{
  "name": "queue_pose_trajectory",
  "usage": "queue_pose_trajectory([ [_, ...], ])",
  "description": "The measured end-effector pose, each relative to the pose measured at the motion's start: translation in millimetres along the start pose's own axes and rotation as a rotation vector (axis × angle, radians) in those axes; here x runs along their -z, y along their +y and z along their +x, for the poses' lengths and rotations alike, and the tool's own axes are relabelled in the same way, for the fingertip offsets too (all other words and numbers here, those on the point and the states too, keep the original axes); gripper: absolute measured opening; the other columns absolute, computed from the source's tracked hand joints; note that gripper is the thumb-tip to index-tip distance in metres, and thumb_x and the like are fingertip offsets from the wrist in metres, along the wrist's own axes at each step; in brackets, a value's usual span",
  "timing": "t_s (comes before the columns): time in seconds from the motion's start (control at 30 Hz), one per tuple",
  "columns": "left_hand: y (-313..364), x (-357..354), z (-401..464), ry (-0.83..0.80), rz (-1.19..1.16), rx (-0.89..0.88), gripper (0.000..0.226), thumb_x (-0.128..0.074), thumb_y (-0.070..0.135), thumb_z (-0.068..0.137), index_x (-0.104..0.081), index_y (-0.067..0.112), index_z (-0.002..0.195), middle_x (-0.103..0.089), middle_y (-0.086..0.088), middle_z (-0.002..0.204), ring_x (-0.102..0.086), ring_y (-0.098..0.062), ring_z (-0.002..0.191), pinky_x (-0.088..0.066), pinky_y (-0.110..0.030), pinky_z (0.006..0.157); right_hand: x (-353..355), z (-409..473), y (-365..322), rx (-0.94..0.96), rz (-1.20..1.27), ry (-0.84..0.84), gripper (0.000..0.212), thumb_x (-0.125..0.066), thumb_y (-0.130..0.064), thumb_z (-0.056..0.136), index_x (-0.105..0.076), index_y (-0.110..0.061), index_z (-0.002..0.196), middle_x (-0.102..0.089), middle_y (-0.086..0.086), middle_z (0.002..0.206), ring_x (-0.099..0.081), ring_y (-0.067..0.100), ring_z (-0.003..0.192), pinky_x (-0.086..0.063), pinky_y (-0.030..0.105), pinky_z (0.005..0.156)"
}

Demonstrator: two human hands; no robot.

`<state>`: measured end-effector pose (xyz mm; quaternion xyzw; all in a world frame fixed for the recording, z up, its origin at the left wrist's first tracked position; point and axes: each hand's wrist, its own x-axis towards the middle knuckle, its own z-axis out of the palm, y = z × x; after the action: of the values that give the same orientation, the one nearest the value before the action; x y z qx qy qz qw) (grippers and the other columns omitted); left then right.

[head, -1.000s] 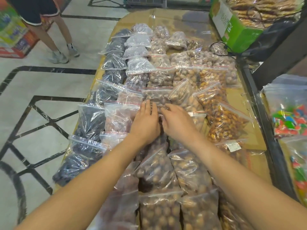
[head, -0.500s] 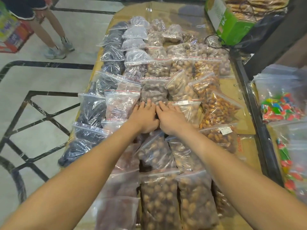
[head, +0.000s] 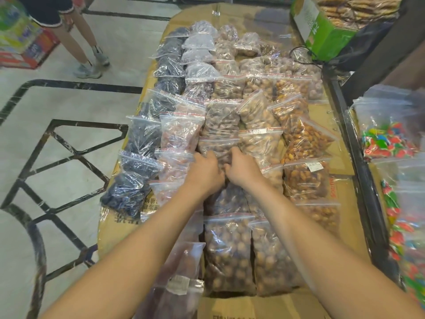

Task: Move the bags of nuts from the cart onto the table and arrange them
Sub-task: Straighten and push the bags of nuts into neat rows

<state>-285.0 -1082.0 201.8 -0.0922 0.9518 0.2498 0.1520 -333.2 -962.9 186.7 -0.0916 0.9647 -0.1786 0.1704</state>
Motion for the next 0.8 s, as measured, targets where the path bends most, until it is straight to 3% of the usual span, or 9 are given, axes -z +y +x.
queue_pose_trajectory([
  [0.1,1,-6,1,-0.046,0.052,-0.009,0.041,-0.045,0.025,0.093,-0.045,0.006,0.13,-0.045,-0.028,0.138,-0.047,-0.046,0.121,-0.04,-0.05,0.103,5,2,3,-0.051,0.095,-0.053,0.036,-0.063,-0.02,0.093,-0.046,-0.012,0.124,-0.063,0.007,0.104,-0.063,0.036,0.106,-0.043,0.037,0.077],
  [0.23,0,-8,-3,0.041,-0.064,-0.101,0.029,-0.052,0.017,0.085,-0.053,0.015,0.114,-0.054,-0.013,0.116,-0.053,-0.036,0.106,-0.042,-0.048,0.096,0,-8,8,-0.11,0.275,0.028,0.029,-0.065,-0.017,0.086,-0.051,-0.021,0.111,-0.062,0.001,0.105,-0.061,0.026,0.098,-0.041,0.034,0.073],
  [0.3,-6,-10,-3,0.05,-0.112,-0.169,0.034,-0.054,0.015,0.084,-0.055,0.016,0.118,-0.051,-0.008,0.109,-0.054,-0.036,0.104,-0.044,-0.049,0.095,-5,-16,12,-0.128,0.368,0.093,0.032,-0.066,-0.015,0.087,-0.054,-0.022,0.116,-0.064,0.001,0.108,-0.061,0.023,0.095,-0.043,0.032,0.07],
  [0.37,-11,-14,-1,-0.016,-0.056,-0.197,0.054,-0.052,0.021,0.089,-0.045,0.017,0.142,-0.046,-0.017,0.131,-0.048,-0.046,0.122,-0.038,-0.054,0.106,-9,-19,12,-0.105,0.326,0.073,0.037,-0.062,-0.016,0.092,-0.052,-0.015,0.128,-0.064,0.008,0.121,-0.063,0.029,0.107,-0.048,0.034,0.082],
  [0.43,-8,-17,0,-0.098,0.053,-0.142,0.067,-0.045,0.031,0.098,-0.022,0.019,0.159,-0.013,-0.03,0.161,-0.027,-0.057,0.141,-0.028,-0.06,0.116,-6,-19,10,-0.078,0.162,-0.015,0.041,-0.055,-0.018,0.097,-0.045,-0.007,0.135,-0.063,0.018,0.128,-0.061,0.038,0.116,-0.046,0.038,0.088],
  [0.5,-3,-19,-1,-0.145,0.093,-0.094,0.069,-0.038,0.032,0.102,-0.008,0.015,0.162,0.015,-0.027,0.165,-0.01,-0.056,0.148,-0.024,-0.063,0.118,-2,-21,7,-0.007,0.056,-0.057,0.039,-0.05,-0.016,0.099,-0.044,-0.008,0.137,-0.065,0.021,0.127,-0.061,0.042,0.117,-0.045,0.041,0.089],
  [0.63,-10,-25,-1,-0.133,0.195,-0.16,0.064,-0.026,0.036,0.106,-0.006,0.008,0.161,0.012,-0.017,0.168,-0.002,-0.054,0.15,-0.019,-0.061,0.12,-3,-30,13,0.15,0.024,-0.075,0.052,-0.042,-0.014,0.104,-0.035,-0.012,0.156,-0.047,0.012,0.156,-0.048,0.033,0.14,-0.042,0.047,0.111],
  [0.8,-8,-13,4,-0.241,0.271,-0.169,0.067,-0.025,0.041,0.105,0.002,0.018,0.163,0.016,-0.009,0.169,0.013,-0.049,0.151,-0.009,-0.059,0.122,-9,-34,6,0.168,-0.101,0.037,0.044,-0.05,-0.013,0.101,-0.047,-0.01,0.145,-0.039,0.016,0.153,-0.048,0.04,0.134,-0.048,0.05,0.104],
])
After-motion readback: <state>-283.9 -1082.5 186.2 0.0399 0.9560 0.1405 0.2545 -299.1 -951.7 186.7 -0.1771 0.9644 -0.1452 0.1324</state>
